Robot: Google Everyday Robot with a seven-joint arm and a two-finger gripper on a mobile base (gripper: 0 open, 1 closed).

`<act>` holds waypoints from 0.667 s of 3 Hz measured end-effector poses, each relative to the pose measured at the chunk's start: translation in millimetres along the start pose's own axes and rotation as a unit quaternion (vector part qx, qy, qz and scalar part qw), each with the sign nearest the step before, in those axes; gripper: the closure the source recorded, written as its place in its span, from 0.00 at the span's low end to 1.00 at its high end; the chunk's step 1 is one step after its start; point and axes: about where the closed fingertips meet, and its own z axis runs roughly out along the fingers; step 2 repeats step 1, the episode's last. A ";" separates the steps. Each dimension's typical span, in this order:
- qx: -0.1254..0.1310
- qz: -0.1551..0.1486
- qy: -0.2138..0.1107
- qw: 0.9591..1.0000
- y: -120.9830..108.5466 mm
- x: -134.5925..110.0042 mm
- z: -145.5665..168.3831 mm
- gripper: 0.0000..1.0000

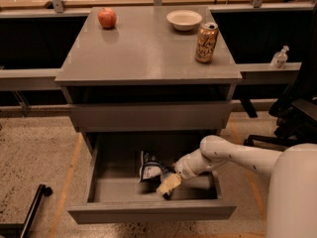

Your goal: Place blue chip bag into middle drawer

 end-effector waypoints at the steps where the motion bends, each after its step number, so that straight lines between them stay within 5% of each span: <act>1: 0.000 0.000 0.000 1.000 0.0 0.0 0.1 0.00; 2: 0.000 0.000 0.000 1.000 0.0 0.0 0.1 0.00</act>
Offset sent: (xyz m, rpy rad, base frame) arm 0.0000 0.0000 0.0000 0.0000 0.0000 0.0000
